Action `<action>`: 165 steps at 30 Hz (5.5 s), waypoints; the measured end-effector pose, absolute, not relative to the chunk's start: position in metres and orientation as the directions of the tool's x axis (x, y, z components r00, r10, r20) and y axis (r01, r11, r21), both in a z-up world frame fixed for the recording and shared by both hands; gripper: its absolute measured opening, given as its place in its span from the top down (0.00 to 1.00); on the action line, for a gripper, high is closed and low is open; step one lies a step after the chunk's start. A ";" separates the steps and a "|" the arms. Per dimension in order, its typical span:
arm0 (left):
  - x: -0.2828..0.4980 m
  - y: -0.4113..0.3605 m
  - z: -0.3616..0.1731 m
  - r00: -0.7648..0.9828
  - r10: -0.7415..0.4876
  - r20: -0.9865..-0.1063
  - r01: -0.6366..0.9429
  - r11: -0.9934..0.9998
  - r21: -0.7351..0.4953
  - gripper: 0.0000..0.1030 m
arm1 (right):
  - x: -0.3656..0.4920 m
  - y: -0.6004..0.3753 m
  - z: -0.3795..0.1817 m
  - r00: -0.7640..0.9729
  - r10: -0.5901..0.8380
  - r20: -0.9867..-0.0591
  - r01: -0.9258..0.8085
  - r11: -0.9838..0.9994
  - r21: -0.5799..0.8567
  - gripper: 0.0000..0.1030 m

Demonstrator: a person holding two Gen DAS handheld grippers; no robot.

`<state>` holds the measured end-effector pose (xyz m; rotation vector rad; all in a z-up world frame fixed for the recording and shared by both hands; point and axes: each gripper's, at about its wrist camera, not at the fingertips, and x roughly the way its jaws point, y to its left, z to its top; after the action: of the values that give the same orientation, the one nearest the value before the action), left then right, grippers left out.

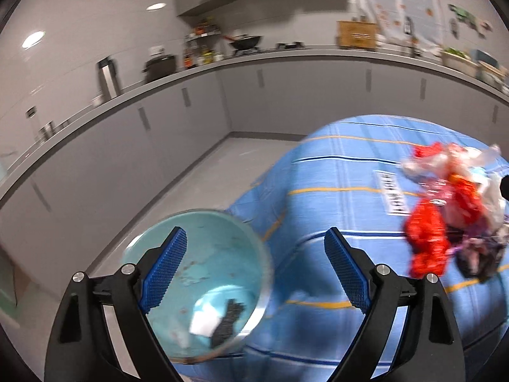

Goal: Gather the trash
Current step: 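Grasp the red mesh bag with the left tool while the right returns to the pile, then grasp the white plastic bag with the right tool, then carry both bags to the bucket and open the left tool to drop the red bag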

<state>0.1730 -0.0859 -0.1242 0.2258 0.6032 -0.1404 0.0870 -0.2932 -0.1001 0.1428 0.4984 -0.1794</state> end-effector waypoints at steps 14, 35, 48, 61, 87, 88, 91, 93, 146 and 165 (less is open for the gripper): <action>0.165 -0.182 -0.133 0.792 -0.191 -0.580 0.369 0.906 0.205 0.16 | 0.064 -0.352 -0.119 0.824 -0.262 -0.503 0.362 0.926 0.111 0.33; 0.175 -0.220 -0.171 0.672 -0.284 -0.684 0.514 0.843 0.155 0.78 | 0.087 -0.343 -0.126 0.826 -0.224 -0.518 0.347 0.925 0.154 0.26; 0.169 -0.199 -0.150 0.723 -0.281 -0.631 0.470 0.869 0.152 0.82 | 0.096 -0.334 -0.134 0.820 -0.191 -0.539 0.322 0.933 0.159 0.34; 0.163 -0.189 -0.139 0.732 -0.295 -0.614 0.467 0.874 0.137 0.82 | 0.085 -0.330 -0.135 0.819 -0.187 -0.542 0.319 0.934 0.161 0.85; 0.155 -0.120 -0.094 0.809 -0.244 -0.535 0.350 0.931 0.106 0.82 | 0.050 -0.281 -0.070 0.906 -0.268 -0.329 0.290 0.957 0.021 0.88; 0.156 -0.117 -0.093 0.811 -0.242 -0.533 0.346 0.933 0.103 0.82 | 0.051 -0.280 -0.069 0.907 -0.264 -0.328 0.286 0.958 0.021 0.88; 0.157 -0.110 -0.091 0.817 -0.233 -0.527 0.332 0.938 0.101 0.82 | 0.053 -0.274 -0.068 0.915 -0.237 -0.327 0.259 0.966 0.023 0.88; 0.157 -0.106 -0.090 0.820 -0.226 -0.525 0.323 0.941 0.101 0.82 | 0.055 -0.269 -0.067 0.920 -0.214 -0.328 0.234 0.972 0.023 0.88; 0.190 0.027 -0.114 0.810 0.084 -0.580 -0.017 0.992 0.121 0.82 | 0.138 -0.130 -0.074 0.908 0.197 -0.369 -0.203 0.979 0.025 0.88; 0.206 0.064 -0.128 0.779 0.152 -0.608 -0.099 0.988 0.119 0.81 | 0.164 -0.085 -0.090 0.847 0.342 -0.407 -0.352 0.934 0.054 0.88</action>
<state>0.2061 0.0635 -0.1278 0.0820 0.6637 0.1357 0.1644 -0.0850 -0.0903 -0.0229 0.4247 0.3660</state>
